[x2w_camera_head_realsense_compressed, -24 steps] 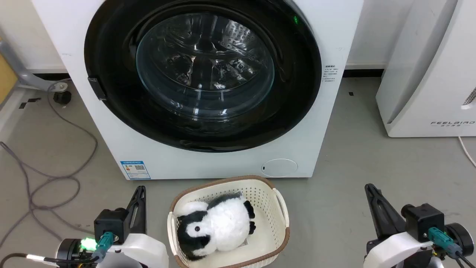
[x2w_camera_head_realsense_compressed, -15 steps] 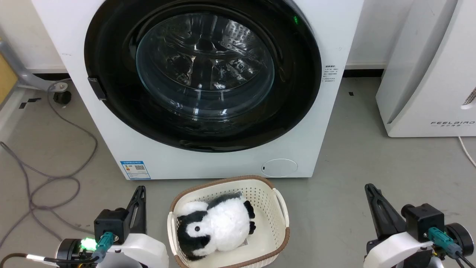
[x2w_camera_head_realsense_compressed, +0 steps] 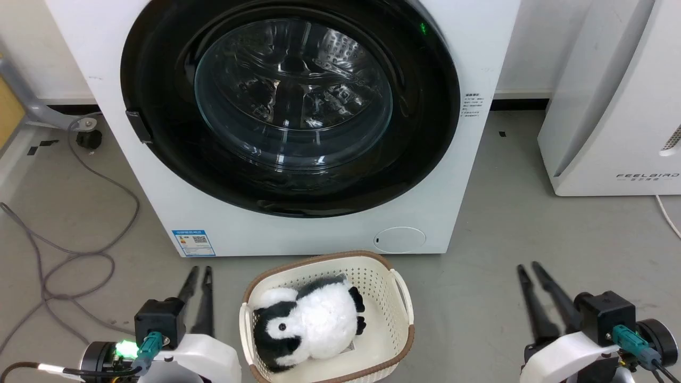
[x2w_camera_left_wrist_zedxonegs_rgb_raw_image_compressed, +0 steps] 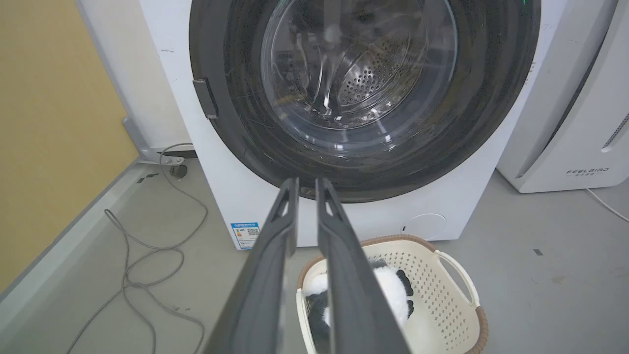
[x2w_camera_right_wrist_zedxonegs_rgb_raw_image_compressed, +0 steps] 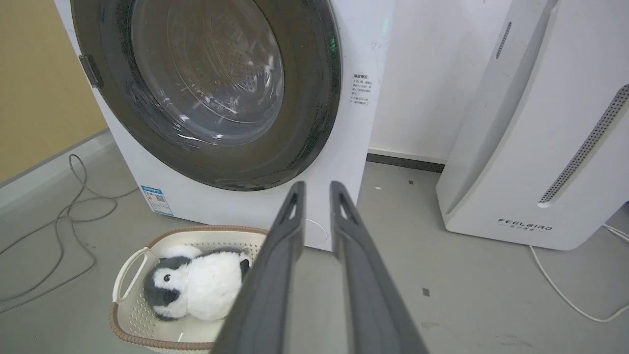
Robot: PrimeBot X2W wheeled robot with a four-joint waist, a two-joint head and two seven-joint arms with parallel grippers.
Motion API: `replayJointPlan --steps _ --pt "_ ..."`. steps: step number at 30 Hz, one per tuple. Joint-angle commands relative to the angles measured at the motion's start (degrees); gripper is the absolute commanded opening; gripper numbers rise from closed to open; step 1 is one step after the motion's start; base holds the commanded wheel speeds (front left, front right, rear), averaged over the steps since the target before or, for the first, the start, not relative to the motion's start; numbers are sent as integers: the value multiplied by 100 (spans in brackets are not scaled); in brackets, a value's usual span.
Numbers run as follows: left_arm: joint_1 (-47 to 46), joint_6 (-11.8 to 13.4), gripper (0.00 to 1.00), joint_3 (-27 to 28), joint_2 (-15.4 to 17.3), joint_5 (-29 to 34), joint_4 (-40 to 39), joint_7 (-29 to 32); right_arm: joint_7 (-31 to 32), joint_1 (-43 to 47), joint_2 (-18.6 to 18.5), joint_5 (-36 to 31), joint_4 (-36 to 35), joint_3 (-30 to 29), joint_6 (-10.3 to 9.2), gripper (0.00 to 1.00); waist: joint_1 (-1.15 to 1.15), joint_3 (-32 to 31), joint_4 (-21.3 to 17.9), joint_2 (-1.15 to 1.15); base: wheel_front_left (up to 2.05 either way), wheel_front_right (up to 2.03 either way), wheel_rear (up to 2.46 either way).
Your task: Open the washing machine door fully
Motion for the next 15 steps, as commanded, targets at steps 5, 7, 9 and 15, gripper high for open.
replayJointPlan --steps 5,7,9,15 --pt "-7 21 100 -9 -1 -9 9 -31 -32 0 0 26 -8 -22 0 100 0 4 0 0 0 0 0" --pt "-13 39 100 -20 -1 -15 12 -54 -55 0 0 55 -20 -38 0 100 0 7 -1 0 0 0 0" --pt "-19 57 100 -32 -1 -21 12 -78 -79 0 0 90 -36 -51 0 100 0 11 -1 0 0 0 0" --pt "-39 106 100 -65 -1 -38 10 -150 -151 -3 0 235 -86 -81 0 100 0 23 1 0 0 0 0"
